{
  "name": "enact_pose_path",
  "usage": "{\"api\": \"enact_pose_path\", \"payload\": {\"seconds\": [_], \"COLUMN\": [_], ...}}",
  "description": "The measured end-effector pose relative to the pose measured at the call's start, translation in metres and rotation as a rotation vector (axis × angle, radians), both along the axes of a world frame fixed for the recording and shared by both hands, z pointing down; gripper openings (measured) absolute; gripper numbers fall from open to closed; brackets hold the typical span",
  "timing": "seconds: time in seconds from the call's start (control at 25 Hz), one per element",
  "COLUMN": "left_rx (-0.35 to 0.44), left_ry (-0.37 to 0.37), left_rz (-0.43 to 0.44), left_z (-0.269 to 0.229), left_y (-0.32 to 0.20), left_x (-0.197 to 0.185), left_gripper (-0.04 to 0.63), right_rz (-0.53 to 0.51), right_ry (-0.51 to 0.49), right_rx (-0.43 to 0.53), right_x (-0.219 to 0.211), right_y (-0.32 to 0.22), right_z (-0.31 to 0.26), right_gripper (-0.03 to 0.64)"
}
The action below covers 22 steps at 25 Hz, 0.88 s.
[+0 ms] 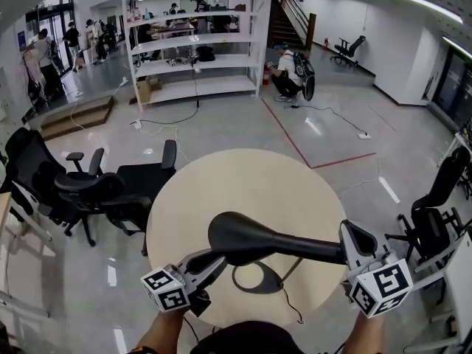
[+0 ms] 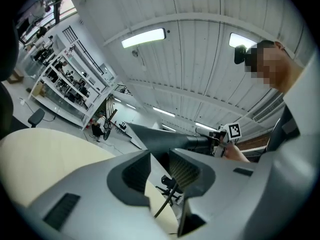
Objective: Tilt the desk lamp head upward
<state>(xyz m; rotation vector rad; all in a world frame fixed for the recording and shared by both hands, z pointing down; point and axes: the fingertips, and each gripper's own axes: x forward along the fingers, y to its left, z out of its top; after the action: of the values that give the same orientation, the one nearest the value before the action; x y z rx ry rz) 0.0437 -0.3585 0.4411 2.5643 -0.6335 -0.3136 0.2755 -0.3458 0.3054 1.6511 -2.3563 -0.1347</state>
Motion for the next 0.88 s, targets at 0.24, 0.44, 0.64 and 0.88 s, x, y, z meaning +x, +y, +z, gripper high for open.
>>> {"api": "enact_pose_path", "payload": {"seconds": [0.24,0.44,0.64,0.88], "left_rx": [0.080,0.149,0.197,0.253], "left_ry": [-0.003,-0.038,-0.038,-0.042], "left_rz": [-0.032,-0.044,-0.054,-0.060], "left_z": [-0.034,-0.059,-0.076,-0.103], "left_y": [-0.006,-0.008,-0.009,-0.006], "left_x": [-0.003,-0.004,-0.009,-0.004], "left_gripper": [0.158,0.155,0.149,0.141], "right_rz": [0.016,0.020,0.034,0.079], "right_ry": [-0.043,-0.081,-0.161,-0.191], "right_rx": [-0.035,-0.039,-0.051,-0.052], "right_x": [0.011,0.010,0.011,0.019], "right_y": [0.002,0.004,0.004,0.007], "right_z": [0.015,0.024,0.034,0.040], "right_gripper": [0.009,0.009,0.009,0.009]}}
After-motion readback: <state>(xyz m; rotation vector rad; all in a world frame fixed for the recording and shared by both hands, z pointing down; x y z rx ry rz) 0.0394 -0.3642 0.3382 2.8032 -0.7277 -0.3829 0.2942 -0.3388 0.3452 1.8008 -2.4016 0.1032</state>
